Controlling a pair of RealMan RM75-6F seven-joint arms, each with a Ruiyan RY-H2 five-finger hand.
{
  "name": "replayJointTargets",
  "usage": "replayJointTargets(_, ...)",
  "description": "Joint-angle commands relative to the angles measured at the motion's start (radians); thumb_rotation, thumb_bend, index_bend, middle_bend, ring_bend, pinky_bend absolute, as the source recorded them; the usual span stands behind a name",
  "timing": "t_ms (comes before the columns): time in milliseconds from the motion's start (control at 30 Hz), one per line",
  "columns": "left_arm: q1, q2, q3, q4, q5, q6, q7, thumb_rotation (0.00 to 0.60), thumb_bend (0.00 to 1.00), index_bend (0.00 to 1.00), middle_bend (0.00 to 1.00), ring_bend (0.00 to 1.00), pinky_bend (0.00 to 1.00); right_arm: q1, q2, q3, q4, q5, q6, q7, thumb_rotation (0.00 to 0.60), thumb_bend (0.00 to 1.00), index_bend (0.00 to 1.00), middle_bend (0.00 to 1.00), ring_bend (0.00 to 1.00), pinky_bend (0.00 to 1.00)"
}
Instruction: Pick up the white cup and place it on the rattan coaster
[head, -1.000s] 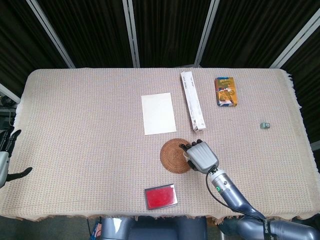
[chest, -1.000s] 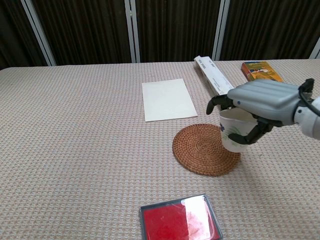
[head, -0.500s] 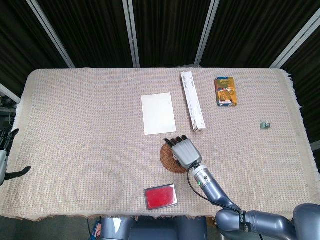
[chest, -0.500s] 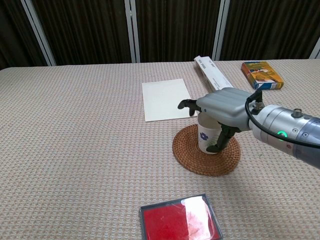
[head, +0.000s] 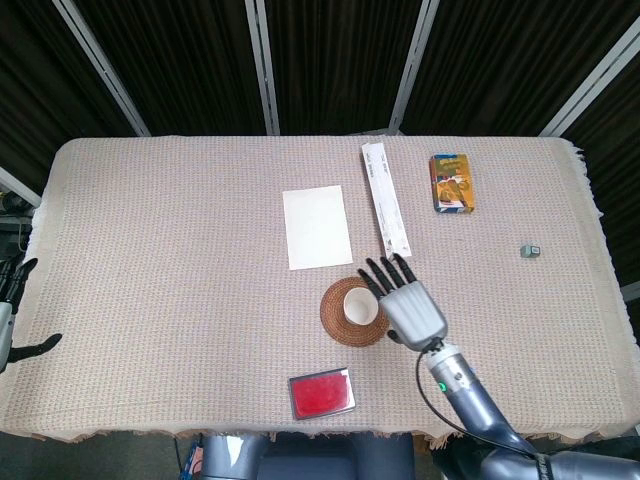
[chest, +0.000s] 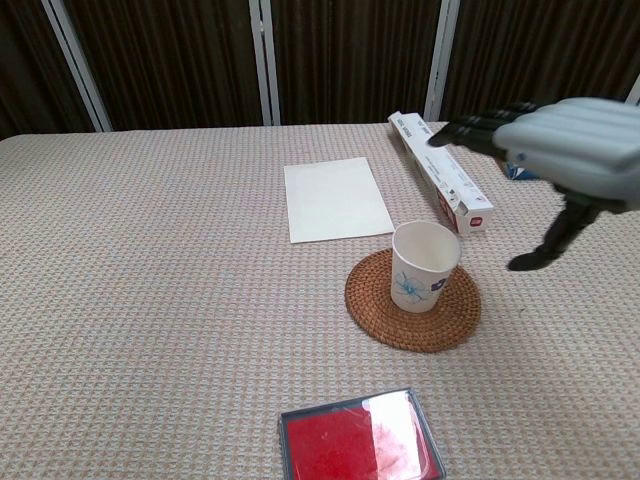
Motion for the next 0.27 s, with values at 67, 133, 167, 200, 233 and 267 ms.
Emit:
replayJointTargets(67,0.005,0.005,0.008,-0.009,0.024,0.010,-0.008,0.600,0.00,0.00,0.00,0.00,0.00,-0.173,0.183,-0.101,-0.015,-0.196,0.202,0.284,0.600,0.00,0.00,0.00,0.00,0.00)
replayJointTargets(133,0.005,0.006,0.011,-0.014,0.036,0.014,-0.010,0.600,0.00,0.00,0.00,0.00,0.00,-0.212,0.200,-0.117,0.044,-0.232,0.259,0.364,0.600,0.00,0.00,0.00,0.00,0.00)
replayJointTargets(167,0.006,0.007,0.012,-0.017,0.041,0.016,-0.012,0.600,0.00,0.00,0.00,0.00,0.00,-0.226,0.199,-0.121,0.076,-0.246,0.282,0.396,0.600,0.00,0.00,0.00,0.00,0.00)
replayJointTargets(200,0.006,0.007,0.013,-0.018,0.046,0.018,-0.012,0.600,0.00,0.00,0.00,0.00,0.00,-0.239,0.196,-0.124,0.106,-0.255,0.303,0.424,0.600,0.00,0.00,0.00,0.00,0.00)
replayJointTargets(233,0.007,0.008,0.015,-0.020,0.052,0.020,-0.011,0.600,0.00,0.00,0.00,0.00,0.00,-0.251,0.190,-0.123,0.133,-0.259,0.323,0.449,0.600,0.00,0.00,0.00,0.00,0.00)
replayJointTargets(267,0.008,0.008,0.016,-0.023,0.056,0.022,-0.011,0.600,0.00,0.00,0.00,0.00,0.00,-0.261,0.183,-0.123,0.157,-0.264,0.341,0.473,0.600,0.00,0.00,0.00,0.00,0.00)
